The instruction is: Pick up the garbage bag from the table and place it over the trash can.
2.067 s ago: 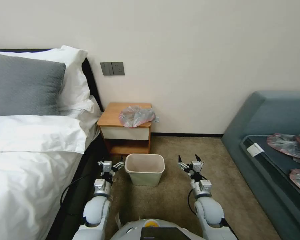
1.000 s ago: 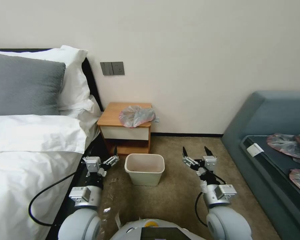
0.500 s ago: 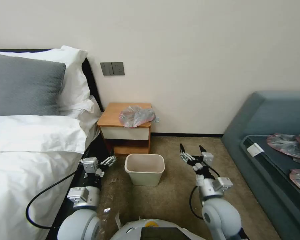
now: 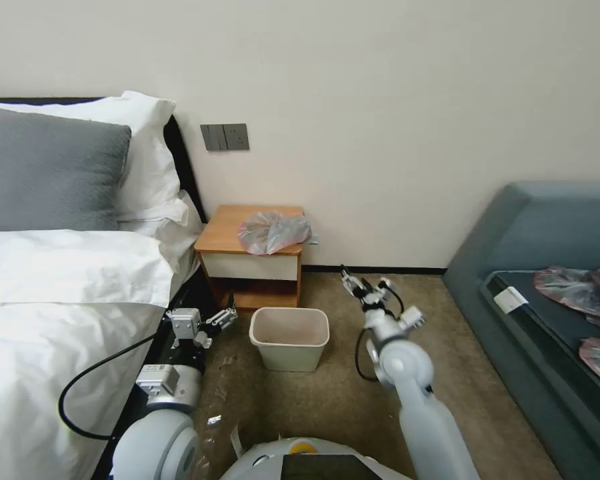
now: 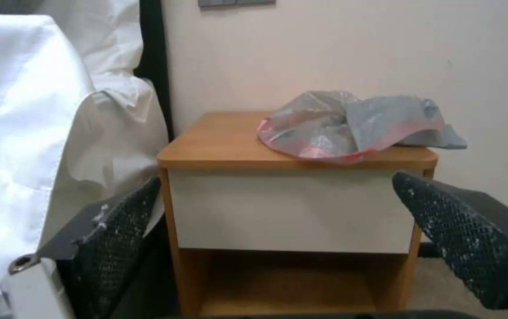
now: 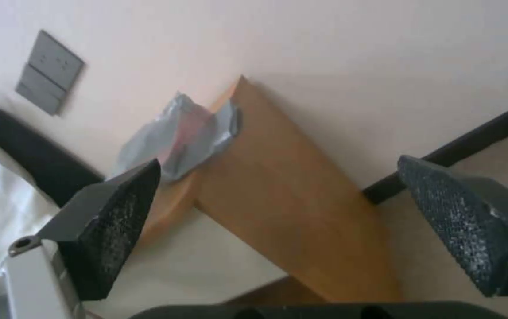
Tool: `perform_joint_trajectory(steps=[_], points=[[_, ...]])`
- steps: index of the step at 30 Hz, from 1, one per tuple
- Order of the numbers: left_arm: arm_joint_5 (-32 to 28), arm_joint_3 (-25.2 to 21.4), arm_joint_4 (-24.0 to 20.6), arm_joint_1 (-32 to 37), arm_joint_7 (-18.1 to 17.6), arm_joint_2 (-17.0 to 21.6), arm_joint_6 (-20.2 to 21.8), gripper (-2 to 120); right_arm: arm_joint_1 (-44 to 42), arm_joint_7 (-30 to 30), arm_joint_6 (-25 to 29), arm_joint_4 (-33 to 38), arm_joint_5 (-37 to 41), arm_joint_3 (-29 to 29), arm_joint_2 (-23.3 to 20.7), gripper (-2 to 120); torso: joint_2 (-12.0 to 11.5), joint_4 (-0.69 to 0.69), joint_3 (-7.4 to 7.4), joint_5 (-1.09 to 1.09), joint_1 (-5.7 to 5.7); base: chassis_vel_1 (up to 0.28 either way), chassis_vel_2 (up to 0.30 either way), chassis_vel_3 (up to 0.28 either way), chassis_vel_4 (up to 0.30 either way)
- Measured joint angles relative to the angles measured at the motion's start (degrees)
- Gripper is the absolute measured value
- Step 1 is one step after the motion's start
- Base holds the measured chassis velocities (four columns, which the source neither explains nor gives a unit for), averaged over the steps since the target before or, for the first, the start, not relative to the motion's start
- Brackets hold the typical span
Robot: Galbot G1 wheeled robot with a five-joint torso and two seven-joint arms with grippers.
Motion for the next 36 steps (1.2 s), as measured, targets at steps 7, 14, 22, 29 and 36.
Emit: perform_joint_trajectory(steps=[7,14,22,29,36], points=[[-0.9,0.2,-0.1,-0.4,-0.3,-0.1,0.7,100,5.7,-0.2,-1.2,-5.9,9.1,-0.1,0.0,100,0.0,-0.01,0.00,0.00,0.00,0.000,0.000,0.000,0.000],[-2.2,0.0,0.2,-1.3,-0.8,-1.0,1.6,100,11.6,-2.4,-2.4,-14.1,23.8,-0.1,-0.9,100,0.0,-0.02,0.00,0.00,0.00,0.000,0.000,0.000,0.000],[-2.6,0.3,0.6,-1.0,-0.6,-2.9,1.7,100,18.1,-4.9,-4.8,-21.9,32.8,-0.6,-1.3,100,0.0,0.00,0.00,0.01,0.00,0.000,0.000,0.000,0.000],[-2.7,0.3,0.6,-0.3,-0.4,-4.8,1.5,100,24.9,-9.9,-6.2,-31.5,34.6,-1.5,-0.4,100,0.0,0.00,0.00,0.01,0.00,0.000,0.000,0.000,0.000],[-2.6,0.2,0.6,-0.1,-0.3,-4.7,1.5,100,30.1,-12.1,-6.2,-40.0,33.8,-2.5,1.4,100,0.0,0.00,0.00,0.01,0.00,0.000,0.000,0.000,0.000]])
